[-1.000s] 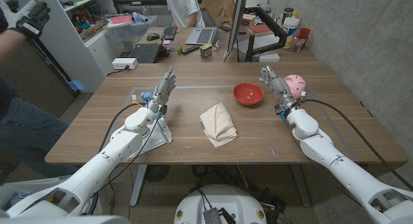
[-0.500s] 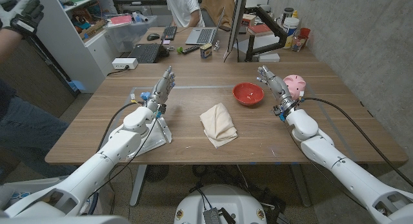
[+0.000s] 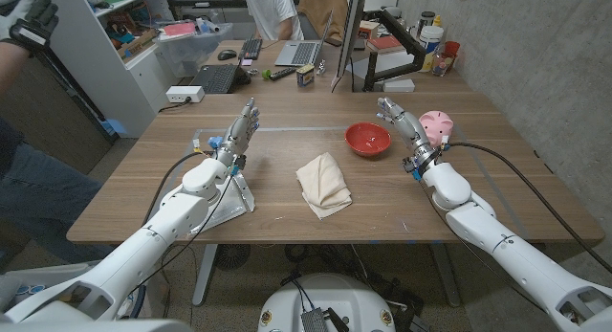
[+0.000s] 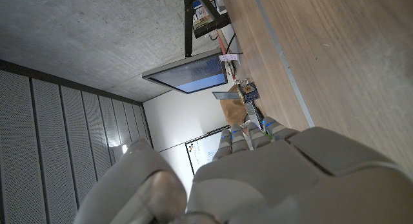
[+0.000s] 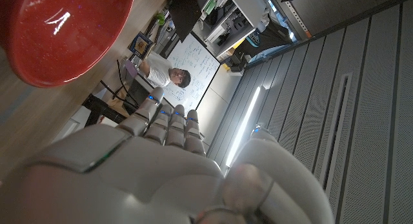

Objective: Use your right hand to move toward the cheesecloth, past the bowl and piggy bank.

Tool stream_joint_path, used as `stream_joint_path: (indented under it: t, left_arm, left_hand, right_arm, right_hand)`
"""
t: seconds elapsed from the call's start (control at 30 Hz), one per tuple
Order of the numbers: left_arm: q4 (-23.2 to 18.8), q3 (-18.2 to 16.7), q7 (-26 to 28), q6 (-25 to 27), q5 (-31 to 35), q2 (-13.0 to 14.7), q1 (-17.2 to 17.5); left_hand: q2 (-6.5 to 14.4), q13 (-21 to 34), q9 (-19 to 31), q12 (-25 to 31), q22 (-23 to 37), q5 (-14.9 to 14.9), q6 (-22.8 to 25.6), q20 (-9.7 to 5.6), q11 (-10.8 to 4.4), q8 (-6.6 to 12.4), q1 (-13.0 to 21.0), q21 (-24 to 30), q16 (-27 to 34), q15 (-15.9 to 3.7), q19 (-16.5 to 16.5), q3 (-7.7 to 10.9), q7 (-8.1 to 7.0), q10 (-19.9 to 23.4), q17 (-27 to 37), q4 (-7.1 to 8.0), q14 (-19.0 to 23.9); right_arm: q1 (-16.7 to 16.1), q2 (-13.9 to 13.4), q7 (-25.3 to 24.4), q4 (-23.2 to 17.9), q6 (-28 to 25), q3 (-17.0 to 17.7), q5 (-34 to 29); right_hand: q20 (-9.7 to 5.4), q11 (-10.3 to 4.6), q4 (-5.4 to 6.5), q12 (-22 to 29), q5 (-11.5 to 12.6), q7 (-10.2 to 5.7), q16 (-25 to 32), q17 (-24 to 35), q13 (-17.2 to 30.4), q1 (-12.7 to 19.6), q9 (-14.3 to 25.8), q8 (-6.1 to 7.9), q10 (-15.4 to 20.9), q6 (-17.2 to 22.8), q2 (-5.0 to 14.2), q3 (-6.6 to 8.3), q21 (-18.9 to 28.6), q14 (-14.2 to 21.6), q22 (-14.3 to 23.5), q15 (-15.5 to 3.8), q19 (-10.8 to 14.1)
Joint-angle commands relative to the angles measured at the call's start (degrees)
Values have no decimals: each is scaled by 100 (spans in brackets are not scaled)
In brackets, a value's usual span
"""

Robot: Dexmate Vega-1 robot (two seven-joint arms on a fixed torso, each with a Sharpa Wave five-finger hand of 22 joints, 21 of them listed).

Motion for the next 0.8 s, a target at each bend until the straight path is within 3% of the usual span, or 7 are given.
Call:
stream_joint_path:
  t: [0.03, 0.8]
  left_arm:
    - [-74, -9, 36, 38, 5, 11, 21]
    - [-108, -2, 15, -18, 36, 16, 35]
  left_hand:
    - [67, 1, 34, -15, 29, 31, 15, -299, 2, -7, 32, -4, -21, 18, -41, -16, 13, 1, 16, -2, -46]
    - [91, 0, 35, -14, 31, 41, 34, -286, 11, -16, 35, -11, -18, 19, -38, -43, 23, 20, 18, -4, -39]
  right_arm:
    - [-13, -18, -29, -55, 164, -32, -249]
    - [-1, -92, -113, -344, 169, -155, -838]
  right_hand:
    - [-120, 1, -35, 12, 38, -31, 9, 19, 10, 58, 21, 31, 28, 28, 20, 33, -47, -3, 9, -19, 20]
    - [-96, 3, -60, 10, 38, -69, 8, 18, 10, 75, 22, 24, 23, 34, 30, 25, -109, -8, 11, -3, 19]
